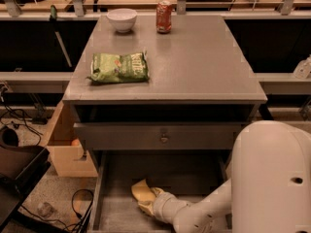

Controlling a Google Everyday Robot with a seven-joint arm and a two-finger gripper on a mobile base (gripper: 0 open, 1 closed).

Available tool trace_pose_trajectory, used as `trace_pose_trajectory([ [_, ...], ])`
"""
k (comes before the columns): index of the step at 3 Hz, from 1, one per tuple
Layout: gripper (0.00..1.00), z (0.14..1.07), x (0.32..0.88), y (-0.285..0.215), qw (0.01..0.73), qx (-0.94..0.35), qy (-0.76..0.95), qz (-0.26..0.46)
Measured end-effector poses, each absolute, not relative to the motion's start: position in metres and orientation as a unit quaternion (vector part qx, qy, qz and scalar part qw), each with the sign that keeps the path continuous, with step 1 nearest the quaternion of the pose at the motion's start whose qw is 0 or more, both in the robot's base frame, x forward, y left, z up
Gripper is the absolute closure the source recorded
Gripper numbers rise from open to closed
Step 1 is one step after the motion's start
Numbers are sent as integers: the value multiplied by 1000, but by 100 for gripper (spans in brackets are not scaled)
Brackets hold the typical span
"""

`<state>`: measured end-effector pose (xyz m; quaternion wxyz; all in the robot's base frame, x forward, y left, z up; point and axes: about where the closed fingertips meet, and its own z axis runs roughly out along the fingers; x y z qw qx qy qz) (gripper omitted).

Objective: Pick sponge from middle drawer and place on counter

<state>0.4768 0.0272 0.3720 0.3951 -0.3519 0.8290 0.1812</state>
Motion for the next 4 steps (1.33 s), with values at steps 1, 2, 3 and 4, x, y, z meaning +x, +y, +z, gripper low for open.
trace_pose_trajectory([
  [1,92,372,477,29,395,-352,829,182],
  [2,100,372,477,29,395,-353,828,182],
  [3,100,373,477,30,396,-353,827,183],
  [4,100,389,480,21,413,-351,819,189],
])
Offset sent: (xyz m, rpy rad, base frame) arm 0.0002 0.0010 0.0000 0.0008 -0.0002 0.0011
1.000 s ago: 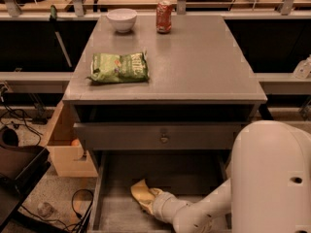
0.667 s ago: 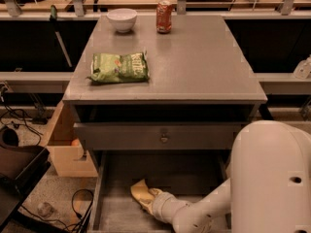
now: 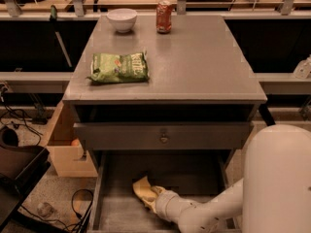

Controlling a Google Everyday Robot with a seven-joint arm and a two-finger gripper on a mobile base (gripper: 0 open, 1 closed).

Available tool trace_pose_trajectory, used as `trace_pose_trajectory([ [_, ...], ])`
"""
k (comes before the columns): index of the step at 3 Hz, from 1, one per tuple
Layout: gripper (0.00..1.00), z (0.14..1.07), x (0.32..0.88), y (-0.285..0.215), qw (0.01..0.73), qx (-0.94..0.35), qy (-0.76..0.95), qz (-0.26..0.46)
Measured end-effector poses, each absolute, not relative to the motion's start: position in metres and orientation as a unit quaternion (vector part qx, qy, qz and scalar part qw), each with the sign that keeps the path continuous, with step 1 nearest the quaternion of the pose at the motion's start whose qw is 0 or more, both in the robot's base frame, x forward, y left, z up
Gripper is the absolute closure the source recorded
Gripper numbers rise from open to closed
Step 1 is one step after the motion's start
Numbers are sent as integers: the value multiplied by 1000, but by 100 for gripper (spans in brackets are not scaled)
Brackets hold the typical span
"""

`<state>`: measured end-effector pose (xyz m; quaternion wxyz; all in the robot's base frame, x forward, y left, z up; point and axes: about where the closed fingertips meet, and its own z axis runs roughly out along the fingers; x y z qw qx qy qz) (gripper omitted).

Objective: Pick sponge from middle drawer and place on counter

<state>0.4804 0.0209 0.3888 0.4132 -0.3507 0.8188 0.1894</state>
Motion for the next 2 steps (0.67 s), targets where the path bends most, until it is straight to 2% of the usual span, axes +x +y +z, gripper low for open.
trace_pose_trajectory([
  [2,100,486,512,-117,454,-311,823,142],
])
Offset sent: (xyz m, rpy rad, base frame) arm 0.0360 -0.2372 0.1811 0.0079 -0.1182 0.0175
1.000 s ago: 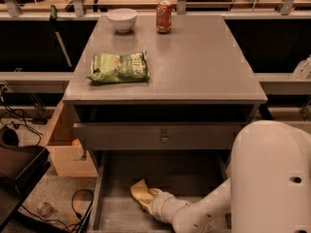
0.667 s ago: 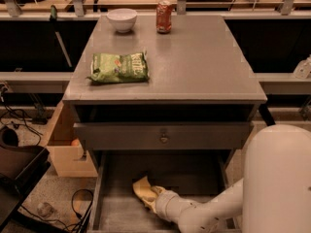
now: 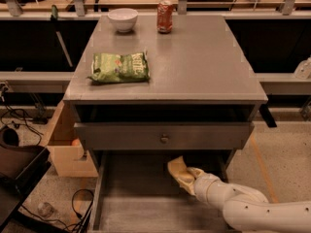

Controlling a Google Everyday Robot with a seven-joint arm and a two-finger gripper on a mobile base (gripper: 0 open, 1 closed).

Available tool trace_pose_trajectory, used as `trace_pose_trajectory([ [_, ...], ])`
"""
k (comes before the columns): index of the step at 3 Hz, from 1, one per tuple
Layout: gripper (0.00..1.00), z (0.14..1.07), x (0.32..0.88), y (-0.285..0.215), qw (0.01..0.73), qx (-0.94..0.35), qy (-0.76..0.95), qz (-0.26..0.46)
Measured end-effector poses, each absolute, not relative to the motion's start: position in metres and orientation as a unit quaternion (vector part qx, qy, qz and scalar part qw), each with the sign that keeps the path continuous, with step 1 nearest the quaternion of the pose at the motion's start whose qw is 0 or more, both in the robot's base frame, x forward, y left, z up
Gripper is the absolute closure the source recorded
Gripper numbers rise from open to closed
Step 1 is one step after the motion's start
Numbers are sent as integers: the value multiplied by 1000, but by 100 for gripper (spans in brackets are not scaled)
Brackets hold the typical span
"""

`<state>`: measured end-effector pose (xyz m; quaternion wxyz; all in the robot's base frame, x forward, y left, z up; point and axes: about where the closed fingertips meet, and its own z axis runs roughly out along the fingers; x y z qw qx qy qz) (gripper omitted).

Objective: Pick sponge from middle drawer and place on counter

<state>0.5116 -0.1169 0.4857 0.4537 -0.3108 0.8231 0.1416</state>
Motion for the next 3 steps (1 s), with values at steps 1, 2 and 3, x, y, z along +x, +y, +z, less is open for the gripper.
trace_pose_trajectory([
  [1,100,530,515,-161,444,-315,832,104],
  [2,100,559,495,-186,402,-361,839,52],
  [3,100,593,475,-204,385,-400,832,10],
])
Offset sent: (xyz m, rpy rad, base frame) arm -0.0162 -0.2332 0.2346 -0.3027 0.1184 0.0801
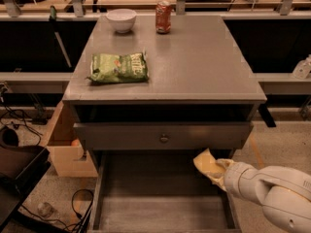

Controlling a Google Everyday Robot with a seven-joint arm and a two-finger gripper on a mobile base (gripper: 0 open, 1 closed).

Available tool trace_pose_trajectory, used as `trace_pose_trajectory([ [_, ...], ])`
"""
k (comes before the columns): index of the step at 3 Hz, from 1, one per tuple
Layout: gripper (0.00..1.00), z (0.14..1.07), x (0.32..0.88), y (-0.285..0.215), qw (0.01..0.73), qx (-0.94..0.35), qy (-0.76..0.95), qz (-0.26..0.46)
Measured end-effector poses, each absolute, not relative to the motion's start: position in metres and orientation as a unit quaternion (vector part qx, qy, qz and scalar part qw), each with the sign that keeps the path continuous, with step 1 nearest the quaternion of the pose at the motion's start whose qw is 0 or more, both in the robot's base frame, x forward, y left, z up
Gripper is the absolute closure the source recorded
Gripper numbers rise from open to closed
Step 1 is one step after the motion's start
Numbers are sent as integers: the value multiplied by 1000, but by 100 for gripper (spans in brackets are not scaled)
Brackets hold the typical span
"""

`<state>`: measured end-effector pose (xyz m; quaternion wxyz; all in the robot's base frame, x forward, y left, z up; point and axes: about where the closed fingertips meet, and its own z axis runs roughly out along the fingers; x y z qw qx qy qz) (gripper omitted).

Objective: Pick sponge from middle drawer and place on counter

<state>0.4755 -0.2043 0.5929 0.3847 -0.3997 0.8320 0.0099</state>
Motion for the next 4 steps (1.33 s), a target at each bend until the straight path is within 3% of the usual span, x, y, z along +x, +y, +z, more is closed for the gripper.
trace_pose_trajectory([
  [2,100,626,483,-206,394,-416,819,-14],
  [4,100,683,482,-215,381,-395,831,-93],
])
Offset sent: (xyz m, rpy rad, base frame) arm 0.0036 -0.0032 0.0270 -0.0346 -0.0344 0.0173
